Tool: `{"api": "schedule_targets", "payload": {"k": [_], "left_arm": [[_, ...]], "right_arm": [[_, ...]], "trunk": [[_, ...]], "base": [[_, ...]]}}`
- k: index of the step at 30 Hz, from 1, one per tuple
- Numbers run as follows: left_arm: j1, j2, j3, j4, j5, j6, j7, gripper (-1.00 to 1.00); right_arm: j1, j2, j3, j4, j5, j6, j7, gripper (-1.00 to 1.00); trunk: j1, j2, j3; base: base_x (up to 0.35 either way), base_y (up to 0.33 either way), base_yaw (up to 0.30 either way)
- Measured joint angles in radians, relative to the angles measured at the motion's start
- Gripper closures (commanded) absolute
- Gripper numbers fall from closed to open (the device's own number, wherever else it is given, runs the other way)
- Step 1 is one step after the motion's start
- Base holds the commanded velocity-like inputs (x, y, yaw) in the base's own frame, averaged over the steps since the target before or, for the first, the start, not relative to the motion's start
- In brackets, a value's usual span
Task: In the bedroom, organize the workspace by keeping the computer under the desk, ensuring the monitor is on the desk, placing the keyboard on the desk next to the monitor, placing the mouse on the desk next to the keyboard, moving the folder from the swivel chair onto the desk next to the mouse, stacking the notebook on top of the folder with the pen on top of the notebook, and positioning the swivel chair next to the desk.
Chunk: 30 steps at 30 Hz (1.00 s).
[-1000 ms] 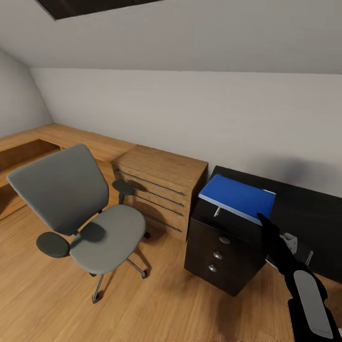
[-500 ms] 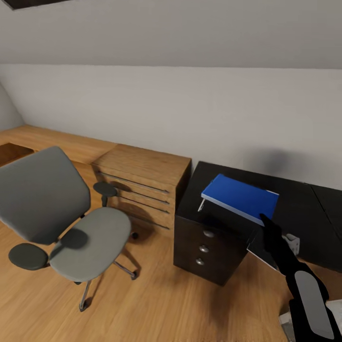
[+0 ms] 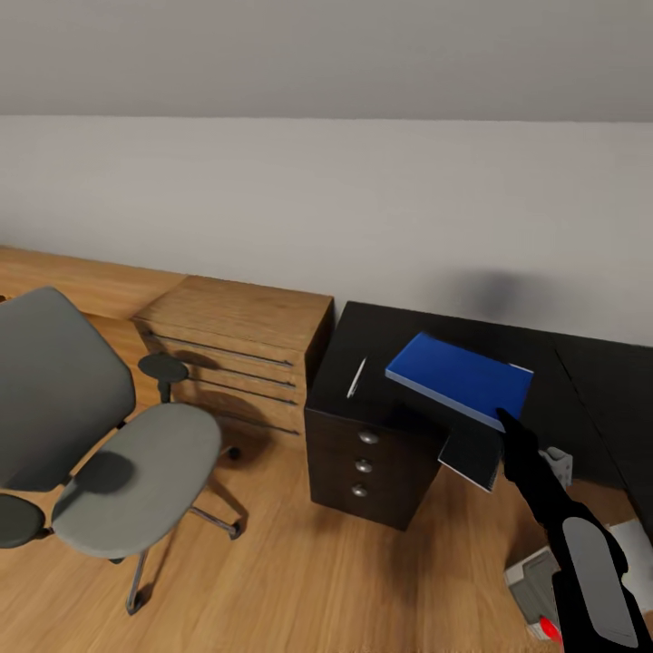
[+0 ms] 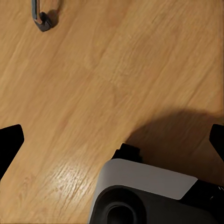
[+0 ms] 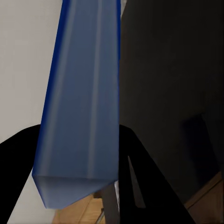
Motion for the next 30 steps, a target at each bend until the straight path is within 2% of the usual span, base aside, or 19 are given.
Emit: {"api": "schedule_targets", "payload": {"k": [16, 30], "left_arm": [[0.000, -0.007, 0.000, 0.000, -0.001, -0.002, -0.001, -1.00], [0.000, -0.006, 0.000, 0.000, -0.001, -0.002, -0.001, -1.00]], "right_arm": [[0.000, -0.001, -0.001, 0.000, 0.000, -0.003, 0.000, 1.00], [0.000, 0.001, 0.000, -0.001, 0.001, -0.037, 0.000, 1.00]], "trunk": [[0.000, 0.000, -0.017], [0.000, 0.000, -0.018]], "base": [[0.000, 0.000, -0.241], [0.000, 0.000, -0.274]]}}
